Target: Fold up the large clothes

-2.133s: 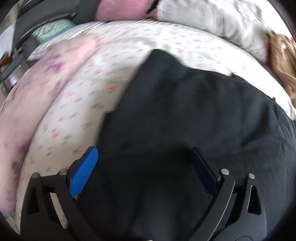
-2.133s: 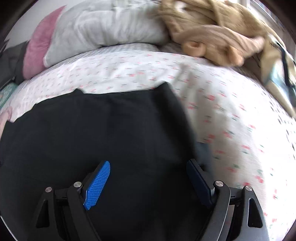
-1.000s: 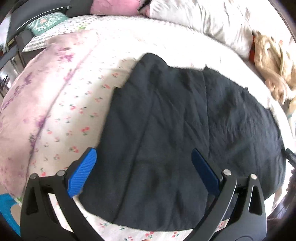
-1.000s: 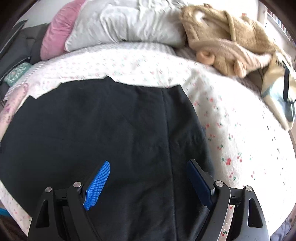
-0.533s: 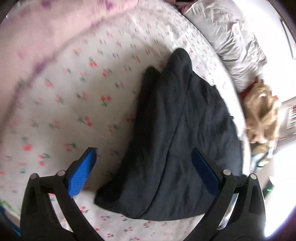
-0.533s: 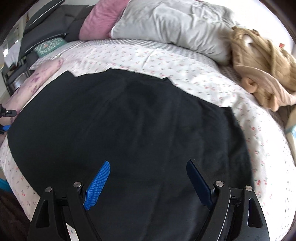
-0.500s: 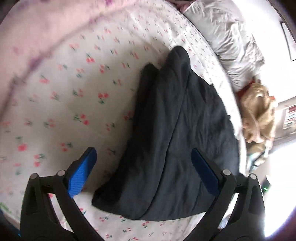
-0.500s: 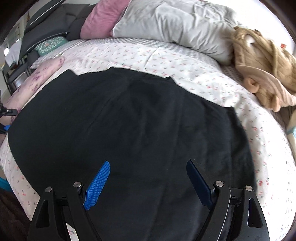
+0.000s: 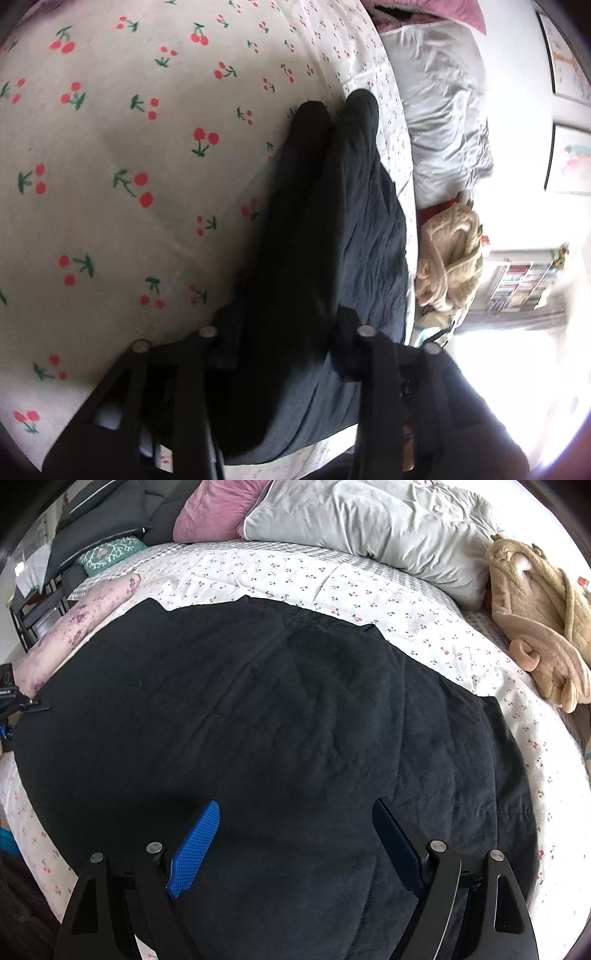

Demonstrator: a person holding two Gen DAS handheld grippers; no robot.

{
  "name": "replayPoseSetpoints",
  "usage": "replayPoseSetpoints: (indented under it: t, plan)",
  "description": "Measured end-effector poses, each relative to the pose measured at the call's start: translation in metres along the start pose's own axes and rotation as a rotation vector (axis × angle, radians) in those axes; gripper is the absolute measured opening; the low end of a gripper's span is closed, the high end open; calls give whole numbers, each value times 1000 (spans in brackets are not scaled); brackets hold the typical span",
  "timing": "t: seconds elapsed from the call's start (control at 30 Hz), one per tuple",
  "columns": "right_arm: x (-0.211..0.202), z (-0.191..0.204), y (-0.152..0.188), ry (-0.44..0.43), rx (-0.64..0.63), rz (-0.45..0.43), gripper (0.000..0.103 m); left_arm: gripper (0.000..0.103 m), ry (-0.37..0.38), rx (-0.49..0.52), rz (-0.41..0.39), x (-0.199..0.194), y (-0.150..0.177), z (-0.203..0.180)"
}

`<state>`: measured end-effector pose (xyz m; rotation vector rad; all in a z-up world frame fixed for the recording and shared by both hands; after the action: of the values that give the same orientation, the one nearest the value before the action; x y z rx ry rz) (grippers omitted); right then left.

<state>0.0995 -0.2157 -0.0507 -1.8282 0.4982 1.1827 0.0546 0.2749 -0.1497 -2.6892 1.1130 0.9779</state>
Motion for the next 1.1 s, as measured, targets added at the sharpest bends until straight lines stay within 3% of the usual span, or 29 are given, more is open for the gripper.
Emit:
replayPoseSetpoints:
  t: [0.1,0.27,0.33,0.4,0.5,0.6,0.73,0.87,0.93,1.03,1.1]
  plan:
    - [-5,0,-3,-29,18,-23,86,27,32,39,-40,-8,6,-18]
    - [-16,4,-9,-109,57,-72,85,25,190,142,-94,-29,28,-74]
    - [-18,6,-11,-151,74,-81,78,24,250,195,-101,-33,42,-100]
    - [-16,10,-12,-224,93,-69,61,24,307,272,-92,-32,61,-132]
    - [-5,14,-10,-335,130,-36,45,24,368,365,-67,-21,90,-172]
    - [12,21,-5,-408,156,13,44,24,414,429,-18,0,117,-206]
    - [29,23,-1,-416,171,20,45,24,425,497,51,35,151,-238]
    - [26,12,2,-475,216,25,45,24,375,559,120,85,185,-265]
    - [25,-16,11,-508,310,52,45,24,359,576,152,107,200,-272]
    - [18,-66,28,-488,441,33,48,24,324,607,190,137,218,-279]
    - [9,-108,45,-453,553,6,64,24,278,634,224,161,232,-278]
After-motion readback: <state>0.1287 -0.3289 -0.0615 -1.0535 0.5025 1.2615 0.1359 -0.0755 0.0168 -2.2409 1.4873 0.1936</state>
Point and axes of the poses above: each gripper's, at about its wrist camera, not at the fingertips, and x roughly the way its jaws point, z to its left, y to its underside, the point moved 2 cm from there along x, roughly the way its jaws point, and after that the axes turned 11 degrees about -x, right-handed, at the moved point
